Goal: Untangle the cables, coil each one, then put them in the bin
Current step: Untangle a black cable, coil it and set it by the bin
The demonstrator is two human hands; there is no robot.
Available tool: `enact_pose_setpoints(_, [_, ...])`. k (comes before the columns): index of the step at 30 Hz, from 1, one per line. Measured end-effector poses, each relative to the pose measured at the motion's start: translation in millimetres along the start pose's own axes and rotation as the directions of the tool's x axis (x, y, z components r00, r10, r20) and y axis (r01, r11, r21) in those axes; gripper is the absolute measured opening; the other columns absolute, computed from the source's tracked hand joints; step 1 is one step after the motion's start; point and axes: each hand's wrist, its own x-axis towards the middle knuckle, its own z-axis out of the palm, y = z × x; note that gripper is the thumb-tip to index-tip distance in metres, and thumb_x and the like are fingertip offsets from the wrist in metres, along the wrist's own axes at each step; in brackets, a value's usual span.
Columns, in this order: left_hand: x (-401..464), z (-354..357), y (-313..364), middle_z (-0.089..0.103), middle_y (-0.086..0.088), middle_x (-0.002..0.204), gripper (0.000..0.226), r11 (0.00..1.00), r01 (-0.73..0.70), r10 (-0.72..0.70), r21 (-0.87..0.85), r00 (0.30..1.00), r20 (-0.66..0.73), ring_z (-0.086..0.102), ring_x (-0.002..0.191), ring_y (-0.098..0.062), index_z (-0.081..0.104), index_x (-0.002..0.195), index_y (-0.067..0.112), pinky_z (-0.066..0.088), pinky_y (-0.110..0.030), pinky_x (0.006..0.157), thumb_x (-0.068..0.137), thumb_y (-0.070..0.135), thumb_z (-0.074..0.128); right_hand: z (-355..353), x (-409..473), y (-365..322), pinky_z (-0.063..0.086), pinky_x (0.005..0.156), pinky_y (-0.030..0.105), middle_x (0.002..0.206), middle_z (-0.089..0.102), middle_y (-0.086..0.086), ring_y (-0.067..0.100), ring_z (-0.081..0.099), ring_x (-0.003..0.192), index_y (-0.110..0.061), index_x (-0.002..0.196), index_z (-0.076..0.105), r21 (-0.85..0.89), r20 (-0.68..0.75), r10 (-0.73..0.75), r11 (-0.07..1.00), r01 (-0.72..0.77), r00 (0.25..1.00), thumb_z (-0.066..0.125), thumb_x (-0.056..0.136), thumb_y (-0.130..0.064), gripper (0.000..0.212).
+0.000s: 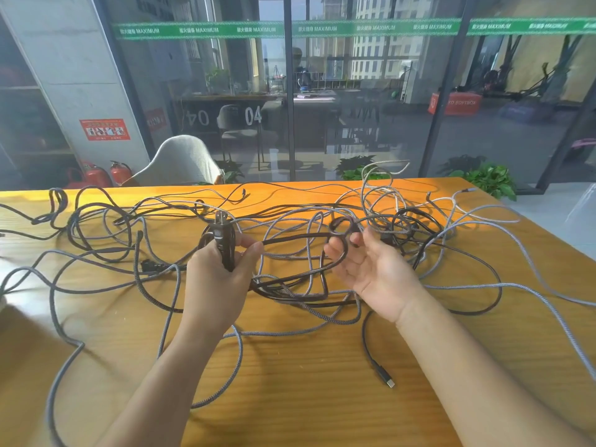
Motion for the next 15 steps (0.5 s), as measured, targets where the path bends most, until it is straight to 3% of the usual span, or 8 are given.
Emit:
enact_pose_setpoints(3, [0.9, -1.6, -1.7, 0.046, 0.008, 0.044, 0.015, 1.000, 0.003, -0.003, 0.009, 1.000, -0.006, 0.041, 0.041, -0.009, 0.067, 0.084, 0.027, 0.038, -0.014, 0.049, 0.099, 0.026, 0.068, -6.8, 5.7, -3.6, 0.050, 0.077, 0.031, 0.103, 0.076, 0.001, 0.018, 0.068, 0.101, -0.022, 0.110, 0.067, -0.348, -0.104, -0.204, 0.924, 0.157, 0.973, 0.053, 0.109, -0.028, 0.015])
enact_pose_setpoints(7, [2.9, -3.1, -2.7, 0.045, 0.003, 0.045, 0.018, 1.000, 0.014, -0.014, -0.002, 0.999, -0.035, 0.036, 0.042, -0.011, 0.067, 0.082, 0.030, 0.032, -0.018, 0.044, 0.100, 0.025, 0.069, -7.2, 0.9, -9.4, 0.054, 0.077, 0.028, 0.112, 0.073, -0.004, 0.013, 0.068, 0.102, -0.032, 0.116, 0.073, -0.515, -0.007, -0.344, 0.806, 0.292, 0.939, 0.057, 0.107, -0.024, 0.020])
enact_pose_setpoints(10, [2.9, -3.8, -1.4, 0.045, 0.004, 0.045, 0.018, 0.999, 0.028, -0.030, -0.030, 0.998, -0.051, 0.037, 0.043, -0.011, 0.067, 0.082, 0.030, 0.031, -0.017, 0.043, 0.099, 0.025, 0.069, -6.8, 0.0, -8.5, 0.055, 0.087, 0.030, 0.119, 0.070, -0.008, 0.008, 0.067, 0.109, -0.035, 0.118, 0.071, -0.666, 0.099, -0.388, 0.659, 0.351, 0.916, 0.059, 0.106, -0.029, 0.018])
enact_pose_setpoints(12, [3.3, -4.8, -1.1, 0.045, 0.007, 0.045, 0.016, 0.998, 0.039, -0.042, -0.047, 0.997, -0.061, 0.038, 0.043, -0.011, 0.068, 0.083, 0.028, 0.033, -0.016, 0.044, 0.099, 0.026, 0.070, -7.9, 1.3, -6.2, 0.049, 0.091, 0.019, 0.117, 0.067, -0.015, -0.001, 0.061, 0.110, -0.037, 0.115, 0.069, -0.800, 0.177, -0.480, 0.438, 0.410, 0.859, 0.061, 0.105, -0.029, 0.015])
enact_pose_setpoints(14, [3.8, -5.4, -1.0, 0.045, 0.009, 0.045, 0.014, 0.996, 0.053, -0.058, -0.068, 0.996, -0.069, 0.040, 0.045, -0.011, 0.069, 0.084, 0.026, 0.036, -0.015, 0.046, 0.098, 0.027, 0.071, -8.1, 0.0, -4.8, 0.042, 0.090, 0.009, 0.115, 0.062, -0.022, -0.005, 0.057, 0.112, -0.038, 0.114, 0.066, -0.890, 0.272, -0.617, 0.130, 0.436, 0.739, 0.060, 0.105, -0.028, 0.015])
enact_pose_setpoints(15, [3.6, -5.4, -0.7, 0.044, 0.008, 0.045, 0.013, 0.994, 0.063, -0.069, -0.084, 0.995, -0.066, 0.039, 0.044, -0.011, 0.070, 0.085, 0.025, 0.037, -0.015, 0.047, 0.098, 0.027, 0.071, -6.5, -2.0, -3.7, 0.042, 0.092, 0.009, 0.116, 0.062, -0.021, -0.003, 0.057, 0.114, -0.035, 0.117, 0.066, -0.883, 0.318, -0.658, 0.057, 0.466, 0.682, 0.059, 0.106, -0.028, 0.015])
